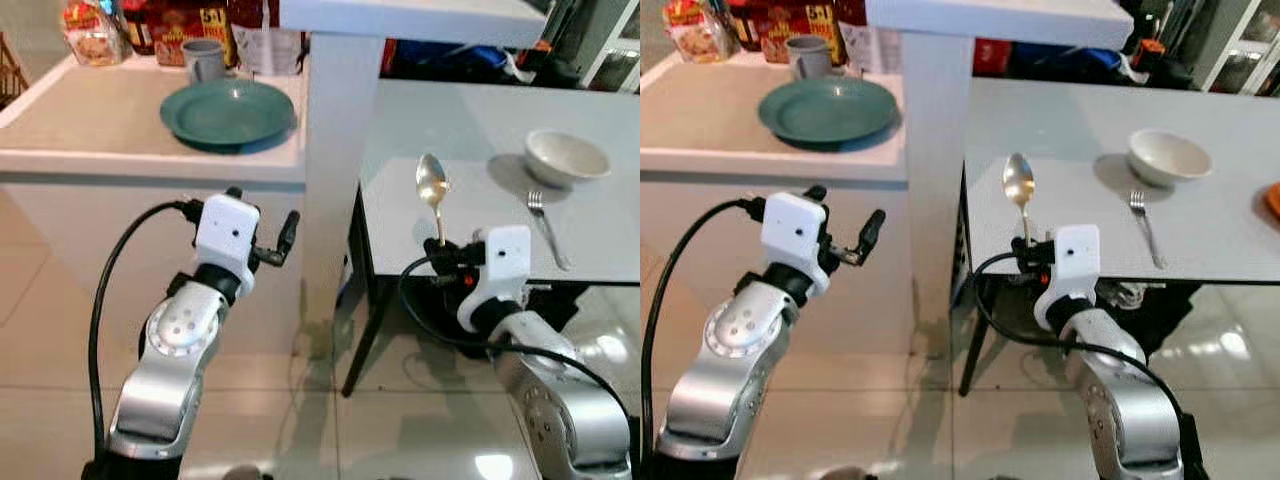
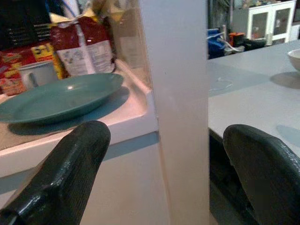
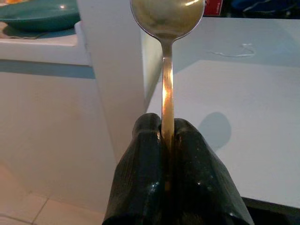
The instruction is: Setting the table
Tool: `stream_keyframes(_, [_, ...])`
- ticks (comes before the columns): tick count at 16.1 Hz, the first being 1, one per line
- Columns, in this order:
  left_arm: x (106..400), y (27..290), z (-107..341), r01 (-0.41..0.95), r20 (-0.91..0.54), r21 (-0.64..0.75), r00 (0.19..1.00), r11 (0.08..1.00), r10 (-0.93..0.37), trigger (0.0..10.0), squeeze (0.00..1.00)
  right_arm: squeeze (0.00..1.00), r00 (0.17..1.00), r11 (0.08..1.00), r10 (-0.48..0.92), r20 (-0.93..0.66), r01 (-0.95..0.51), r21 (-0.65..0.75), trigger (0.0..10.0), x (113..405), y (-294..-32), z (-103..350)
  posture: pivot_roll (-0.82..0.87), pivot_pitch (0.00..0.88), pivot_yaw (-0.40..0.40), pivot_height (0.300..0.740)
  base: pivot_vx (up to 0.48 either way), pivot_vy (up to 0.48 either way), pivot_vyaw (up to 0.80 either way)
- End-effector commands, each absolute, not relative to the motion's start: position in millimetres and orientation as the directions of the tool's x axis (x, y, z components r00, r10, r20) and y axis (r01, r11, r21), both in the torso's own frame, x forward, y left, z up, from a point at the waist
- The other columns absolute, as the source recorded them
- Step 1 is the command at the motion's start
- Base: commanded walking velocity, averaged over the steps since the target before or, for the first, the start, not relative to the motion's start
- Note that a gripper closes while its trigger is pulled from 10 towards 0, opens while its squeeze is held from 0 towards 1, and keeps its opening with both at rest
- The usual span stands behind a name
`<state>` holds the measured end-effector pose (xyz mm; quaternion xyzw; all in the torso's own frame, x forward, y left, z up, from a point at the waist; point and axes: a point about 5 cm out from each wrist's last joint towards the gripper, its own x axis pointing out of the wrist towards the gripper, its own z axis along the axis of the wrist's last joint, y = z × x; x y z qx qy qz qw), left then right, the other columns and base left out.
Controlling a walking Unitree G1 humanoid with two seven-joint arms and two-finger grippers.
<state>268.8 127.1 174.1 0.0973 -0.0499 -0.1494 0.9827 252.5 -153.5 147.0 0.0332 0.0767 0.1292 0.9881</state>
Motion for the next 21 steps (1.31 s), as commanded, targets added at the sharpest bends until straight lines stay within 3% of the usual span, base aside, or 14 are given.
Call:
stream_keyframes(1, [268.0, 123.4, 174.9, 0.296, 0.070, 0.211, 0.946, 0.932, -0.317, 10.0, 0.00, 0.00, 0.956, 0.968, 0.248, -0.156, -0.240, 0.071, 10.0, 254.6, -158.3, 146.8, 0.02, 0.050, -0.034, 0.740, 0.274, 0.000, 0.00])
stream_keyframes(21, [264.2, 126.9, 174.1, 0.313, 0.058, 0.216, 0.942, 0.925, -0.332, 10.0, 0.00, 0.00, 0.963, 0.981, 0.190, -0.189, -0.182, 0.060, 10.0, 263.2, -156.1, 141.7, 0.03, 0.063, -0.029, 0.740, 0.239, 0.000, 0.00])
